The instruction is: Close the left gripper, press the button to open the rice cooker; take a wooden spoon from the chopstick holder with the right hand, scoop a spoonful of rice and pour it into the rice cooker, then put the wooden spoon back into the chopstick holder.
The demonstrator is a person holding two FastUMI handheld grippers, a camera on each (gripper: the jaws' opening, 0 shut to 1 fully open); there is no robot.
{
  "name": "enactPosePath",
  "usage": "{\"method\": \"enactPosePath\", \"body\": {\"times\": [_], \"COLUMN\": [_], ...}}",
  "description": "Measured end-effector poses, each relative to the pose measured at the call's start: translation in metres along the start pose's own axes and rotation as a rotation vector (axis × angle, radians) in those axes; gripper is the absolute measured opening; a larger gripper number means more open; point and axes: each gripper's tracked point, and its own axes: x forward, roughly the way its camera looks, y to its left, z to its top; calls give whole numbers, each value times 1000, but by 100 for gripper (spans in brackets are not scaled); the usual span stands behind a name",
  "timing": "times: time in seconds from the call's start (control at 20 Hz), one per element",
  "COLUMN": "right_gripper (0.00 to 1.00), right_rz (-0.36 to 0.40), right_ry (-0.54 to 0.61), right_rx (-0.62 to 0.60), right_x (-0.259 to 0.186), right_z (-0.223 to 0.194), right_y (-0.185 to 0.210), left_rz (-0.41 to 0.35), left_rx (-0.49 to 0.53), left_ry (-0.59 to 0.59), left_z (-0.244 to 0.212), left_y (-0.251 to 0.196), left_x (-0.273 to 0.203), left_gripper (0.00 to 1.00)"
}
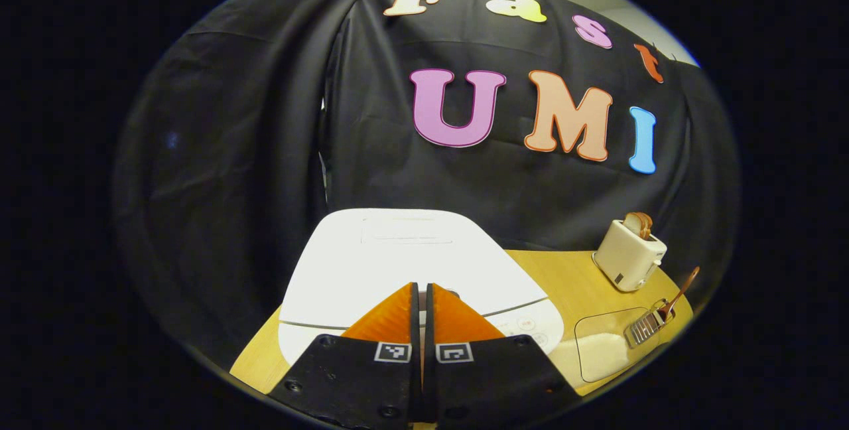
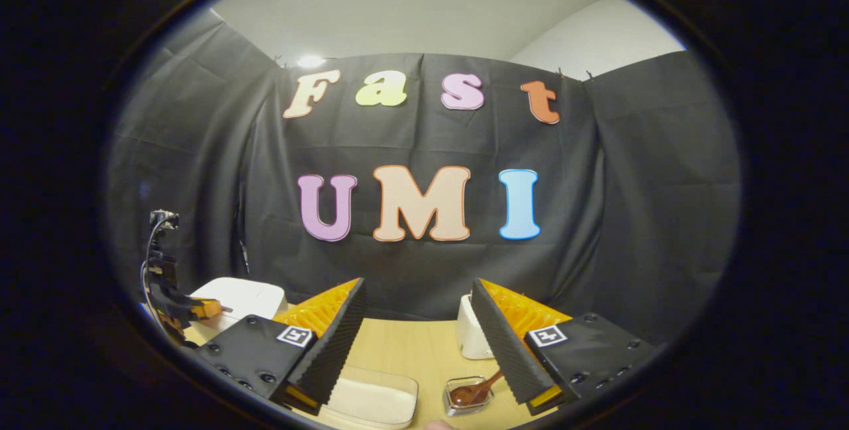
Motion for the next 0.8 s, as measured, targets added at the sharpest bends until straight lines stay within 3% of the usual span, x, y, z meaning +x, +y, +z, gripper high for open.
{"method": "enactPosePath", "body": {"times": [0.35, 0.45, 0.6, 0.8], "right_gripper": [98, 98, 98, 98], "right_rz": [-4, 0, 8, 13], "right_ry": [-5, -5, -3, -6], "right_rx": [17, 21, 32, 41], "right_x": [3, 4, 7, 11], "right_z": [1, 0, -2, -2], "right_y": [-11, -11, -13, -17], "left_rz": [25, 28, 30, 49], "left_rx": [70, 67, 123, 98], "left_ry": [-129, -158, -192, -252], "left_z": [56, 69, 82, 101], "left_y": [-3, -5, -12, -14], "left_x": [-11, -16, -22, -38], "left_gripper": [1, 11, 39, 83]}}
